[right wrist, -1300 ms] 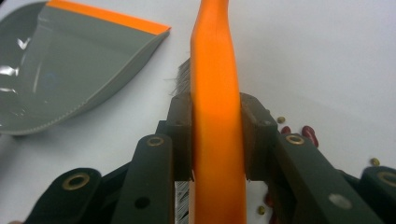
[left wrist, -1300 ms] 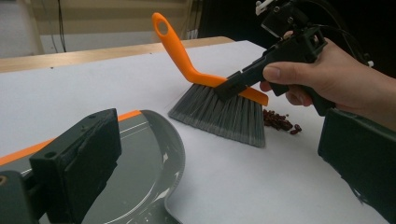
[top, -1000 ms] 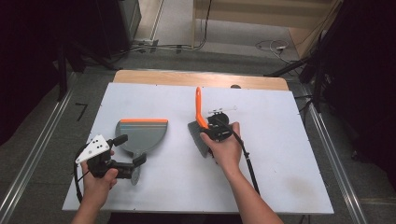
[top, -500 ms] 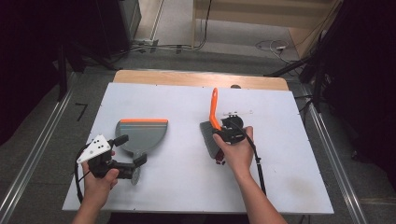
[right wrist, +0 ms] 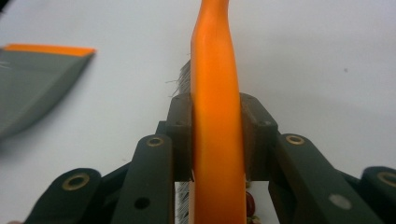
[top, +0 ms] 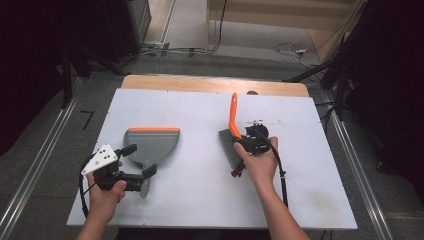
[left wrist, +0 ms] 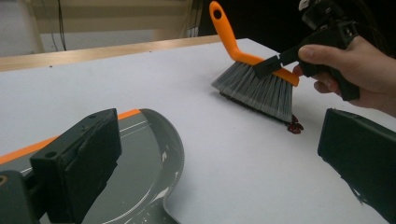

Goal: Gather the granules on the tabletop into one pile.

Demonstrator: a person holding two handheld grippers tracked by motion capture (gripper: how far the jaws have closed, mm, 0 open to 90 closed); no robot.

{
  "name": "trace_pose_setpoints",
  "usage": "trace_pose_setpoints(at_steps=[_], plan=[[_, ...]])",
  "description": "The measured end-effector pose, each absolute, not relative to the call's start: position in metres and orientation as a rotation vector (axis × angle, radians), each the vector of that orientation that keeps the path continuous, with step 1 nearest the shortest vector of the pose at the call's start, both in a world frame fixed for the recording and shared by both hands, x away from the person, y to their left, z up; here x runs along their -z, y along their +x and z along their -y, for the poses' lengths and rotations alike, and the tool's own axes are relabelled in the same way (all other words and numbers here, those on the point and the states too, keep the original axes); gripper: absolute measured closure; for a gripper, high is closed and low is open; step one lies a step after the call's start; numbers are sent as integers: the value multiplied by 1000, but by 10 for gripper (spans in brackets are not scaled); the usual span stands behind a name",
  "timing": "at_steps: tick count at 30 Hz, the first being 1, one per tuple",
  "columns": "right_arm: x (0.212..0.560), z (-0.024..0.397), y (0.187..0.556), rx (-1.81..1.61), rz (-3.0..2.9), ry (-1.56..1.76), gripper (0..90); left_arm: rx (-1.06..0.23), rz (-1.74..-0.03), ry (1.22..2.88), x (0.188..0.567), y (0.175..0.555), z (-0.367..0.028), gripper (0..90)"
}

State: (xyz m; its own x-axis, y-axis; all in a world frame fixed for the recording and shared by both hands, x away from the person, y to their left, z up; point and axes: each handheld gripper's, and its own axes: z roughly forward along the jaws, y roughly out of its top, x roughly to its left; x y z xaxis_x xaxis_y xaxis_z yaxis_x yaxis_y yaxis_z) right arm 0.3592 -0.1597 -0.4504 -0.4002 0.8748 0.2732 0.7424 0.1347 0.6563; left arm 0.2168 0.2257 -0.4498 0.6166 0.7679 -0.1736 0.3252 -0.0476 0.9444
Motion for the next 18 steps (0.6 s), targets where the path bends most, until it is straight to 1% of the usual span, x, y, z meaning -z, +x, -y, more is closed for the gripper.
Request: trace_pose_setpoints(at_steps=[6, 10, 13, 18], plan=[[425, 167, 366, -1150, -2244, 1457, 679, -457, -920, 1641, 450, 217, -224, 0], [417, 171, 383, -1100, -2307, 1242, 680, -458, -923, 1643, 450, 217, -224, 0], [422, 170, 400, -1011, -2333, 910, 680, -455, -926, 1641, 451, 218, -224, 0], [436, 162, 418, -891, -2389, 642, 680, -458, -927, 1646, 452, 218, -224, 0]])
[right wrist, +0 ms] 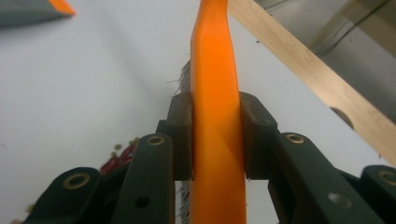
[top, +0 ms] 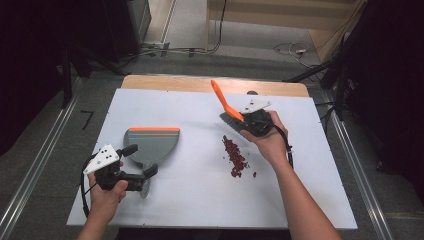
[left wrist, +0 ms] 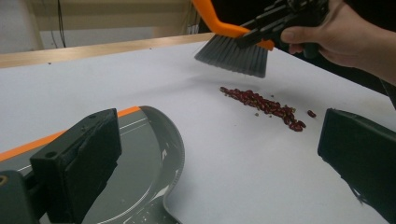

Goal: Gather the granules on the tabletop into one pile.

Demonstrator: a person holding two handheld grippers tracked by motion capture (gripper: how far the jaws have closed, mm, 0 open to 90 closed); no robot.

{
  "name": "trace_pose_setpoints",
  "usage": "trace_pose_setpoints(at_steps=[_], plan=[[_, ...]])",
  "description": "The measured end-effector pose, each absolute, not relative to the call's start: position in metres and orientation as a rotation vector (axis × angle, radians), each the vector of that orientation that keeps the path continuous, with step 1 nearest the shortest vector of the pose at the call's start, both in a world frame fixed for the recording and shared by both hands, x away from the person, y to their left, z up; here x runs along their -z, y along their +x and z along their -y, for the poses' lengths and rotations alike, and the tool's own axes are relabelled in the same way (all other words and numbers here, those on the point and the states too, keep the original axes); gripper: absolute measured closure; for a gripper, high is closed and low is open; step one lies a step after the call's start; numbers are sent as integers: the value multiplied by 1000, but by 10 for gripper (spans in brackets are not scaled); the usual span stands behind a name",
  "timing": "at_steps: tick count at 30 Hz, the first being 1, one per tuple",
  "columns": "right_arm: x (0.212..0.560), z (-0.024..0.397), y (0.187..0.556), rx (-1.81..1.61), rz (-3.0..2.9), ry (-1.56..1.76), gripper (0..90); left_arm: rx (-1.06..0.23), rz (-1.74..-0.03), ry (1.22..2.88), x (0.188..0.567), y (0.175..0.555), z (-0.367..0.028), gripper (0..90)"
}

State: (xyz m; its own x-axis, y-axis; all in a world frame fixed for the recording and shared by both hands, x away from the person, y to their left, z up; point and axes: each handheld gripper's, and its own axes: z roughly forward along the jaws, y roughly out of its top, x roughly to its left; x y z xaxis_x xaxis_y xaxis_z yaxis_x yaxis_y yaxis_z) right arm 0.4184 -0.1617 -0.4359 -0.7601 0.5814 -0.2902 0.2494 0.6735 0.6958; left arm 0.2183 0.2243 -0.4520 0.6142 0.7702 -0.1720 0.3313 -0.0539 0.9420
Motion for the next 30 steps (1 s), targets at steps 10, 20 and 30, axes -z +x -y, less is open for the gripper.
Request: trace_pose_setpoints(at_steps=[10, 20, 30], plan=[[453, 147, 413, -826, -2515, 427, 689, -456, -932, 1644, 452, 219, -226, 0], [451, 154, 386, -811, -2589, 310, 691, -462, -928, 1651, 452, 218, -223, 0], [448, 163, 369, -812, -2625, 278, 691, -460, -930, 1653, 452, 218, -222, 1]])
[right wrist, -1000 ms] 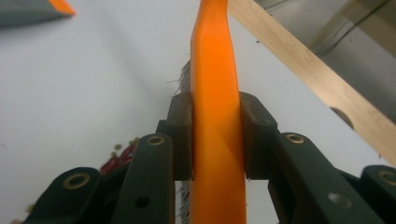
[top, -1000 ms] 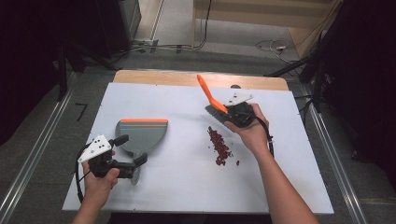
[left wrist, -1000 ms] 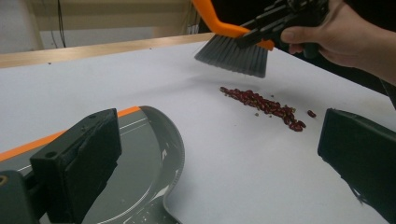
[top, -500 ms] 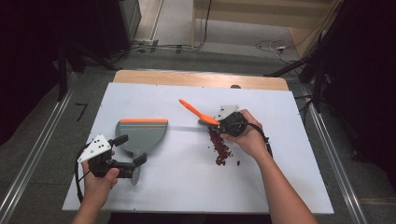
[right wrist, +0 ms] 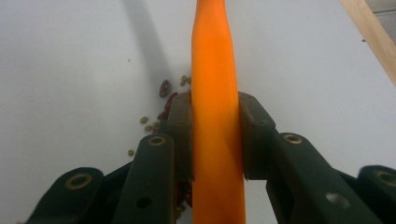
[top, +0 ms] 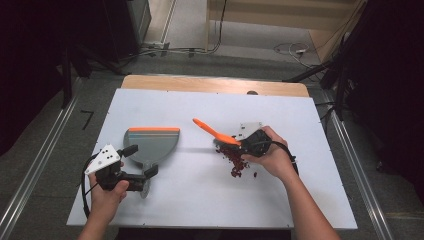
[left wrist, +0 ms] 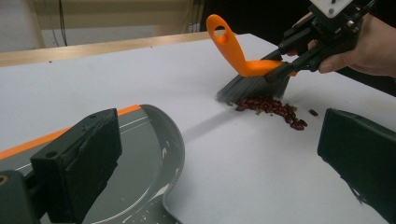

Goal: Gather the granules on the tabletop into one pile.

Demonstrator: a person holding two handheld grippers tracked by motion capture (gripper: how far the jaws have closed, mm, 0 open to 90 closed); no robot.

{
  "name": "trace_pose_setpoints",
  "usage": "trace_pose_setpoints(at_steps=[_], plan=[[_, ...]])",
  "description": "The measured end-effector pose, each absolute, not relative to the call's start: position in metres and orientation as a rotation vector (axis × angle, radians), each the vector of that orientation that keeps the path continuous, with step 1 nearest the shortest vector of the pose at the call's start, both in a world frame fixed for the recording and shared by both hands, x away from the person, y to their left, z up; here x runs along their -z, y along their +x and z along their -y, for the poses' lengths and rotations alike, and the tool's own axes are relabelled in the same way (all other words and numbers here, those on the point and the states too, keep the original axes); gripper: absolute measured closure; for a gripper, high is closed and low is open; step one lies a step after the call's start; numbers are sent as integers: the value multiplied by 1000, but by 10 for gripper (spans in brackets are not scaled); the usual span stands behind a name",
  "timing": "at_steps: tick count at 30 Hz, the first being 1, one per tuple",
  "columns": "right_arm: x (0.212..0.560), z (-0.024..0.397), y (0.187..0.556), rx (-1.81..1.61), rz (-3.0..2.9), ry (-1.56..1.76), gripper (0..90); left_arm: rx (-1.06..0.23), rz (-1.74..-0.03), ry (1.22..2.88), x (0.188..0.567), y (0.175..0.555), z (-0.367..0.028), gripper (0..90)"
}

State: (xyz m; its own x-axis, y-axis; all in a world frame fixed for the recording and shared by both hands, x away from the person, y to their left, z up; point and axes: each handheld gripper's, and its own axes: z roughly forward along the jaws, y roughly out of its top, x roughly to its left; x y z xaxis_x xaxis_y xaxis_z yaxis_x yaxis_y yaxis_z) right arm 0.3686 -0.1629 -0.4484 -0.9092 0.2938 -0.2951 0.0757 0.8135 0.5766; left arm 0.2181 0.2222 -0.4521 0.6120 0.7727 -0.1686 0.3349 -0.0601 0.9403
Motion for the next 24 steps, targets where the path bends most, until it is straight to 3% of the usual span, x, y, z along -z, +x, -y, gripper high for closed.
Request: trace_pose_setpoints(at_steps=[15, 24], plan=[[410, 160, 339, -1034, -2590, 508, 688, -462, -933, 1654, 452, 217, -222, 1], [431, 177, 314, -1037, -2843, 457, 689, -461, -937, 1650, 452, 218, -222, 1]])
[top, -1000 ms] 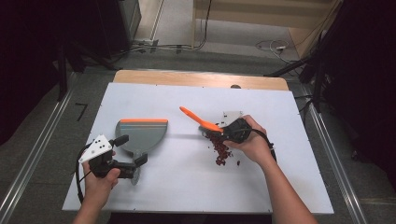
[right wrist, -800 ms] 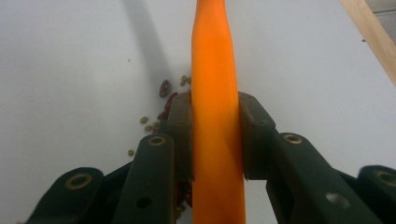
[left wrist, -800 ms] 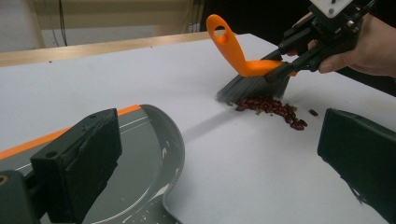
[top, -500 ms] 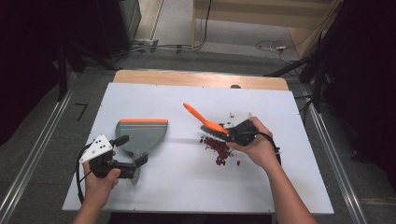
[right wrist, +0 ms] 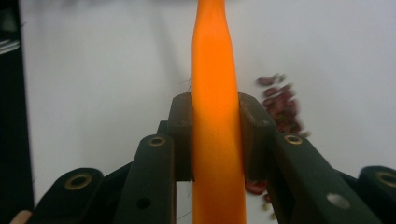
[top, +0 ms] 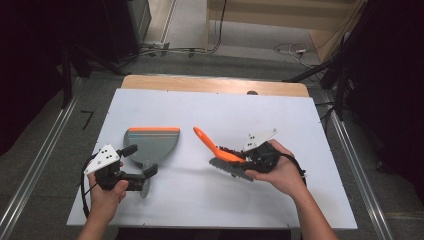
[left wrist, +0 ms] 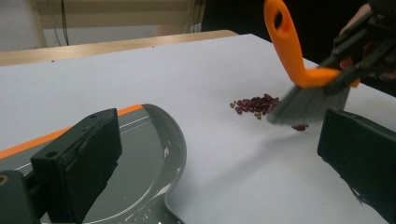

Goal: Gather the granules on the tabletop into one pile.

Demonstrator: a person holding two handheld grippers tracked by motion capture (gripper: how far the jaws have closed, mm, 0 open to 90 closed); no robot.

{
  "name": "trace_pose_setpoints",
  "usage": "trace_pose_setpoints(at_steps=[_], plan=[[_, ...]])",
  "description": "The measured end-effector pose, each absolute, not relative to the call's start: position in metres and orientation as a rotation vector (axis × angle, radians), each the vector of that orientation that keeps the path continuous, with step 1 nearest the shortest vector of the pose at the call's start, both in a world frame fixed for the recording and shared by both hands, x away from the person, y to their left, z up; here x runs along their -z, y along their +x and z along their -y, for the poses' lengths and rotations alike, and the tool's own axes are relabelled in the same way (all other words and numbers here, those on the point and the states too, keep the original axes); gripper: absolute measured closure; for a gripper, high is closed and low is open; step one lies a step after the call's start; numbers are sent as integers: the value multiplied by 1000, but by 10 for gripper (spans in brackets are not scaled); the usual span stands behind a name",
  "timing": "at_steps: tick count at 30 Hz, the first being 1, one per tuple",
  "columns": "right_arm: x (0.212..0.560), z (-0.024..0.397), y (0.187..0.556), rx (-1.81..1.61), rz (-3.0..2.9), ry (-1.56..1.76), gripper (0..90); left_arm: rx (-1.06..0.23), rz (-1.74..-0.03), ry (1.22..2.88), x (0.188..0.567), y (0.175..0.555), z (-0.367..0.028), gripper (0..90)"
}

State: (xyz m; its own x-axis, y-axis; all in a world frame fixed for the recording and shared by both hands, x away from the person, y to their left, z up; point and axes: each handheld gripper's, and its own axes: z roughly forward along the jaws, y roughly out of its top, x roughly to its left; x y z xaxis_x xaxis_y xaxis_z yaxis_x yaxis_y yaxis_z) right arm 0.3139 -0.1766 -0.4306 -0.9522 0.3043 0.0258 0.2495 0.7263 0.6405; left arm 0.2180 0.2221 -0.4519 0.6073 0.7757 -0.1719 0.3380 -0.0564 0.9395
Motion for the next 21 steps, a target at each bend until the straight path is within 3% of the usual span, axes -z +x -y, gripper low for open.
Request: trace_pose_setpoints(at_steps=[5, 21], plan=[[449, 180, 315, -1016, -2904, 434, 689, -461, -933, 1659, 452, 218, -219, 1], [450, 181, 365, -1018, -2824, 438, 686, -464, -937, 1657, 453, 219, -221, 1]])
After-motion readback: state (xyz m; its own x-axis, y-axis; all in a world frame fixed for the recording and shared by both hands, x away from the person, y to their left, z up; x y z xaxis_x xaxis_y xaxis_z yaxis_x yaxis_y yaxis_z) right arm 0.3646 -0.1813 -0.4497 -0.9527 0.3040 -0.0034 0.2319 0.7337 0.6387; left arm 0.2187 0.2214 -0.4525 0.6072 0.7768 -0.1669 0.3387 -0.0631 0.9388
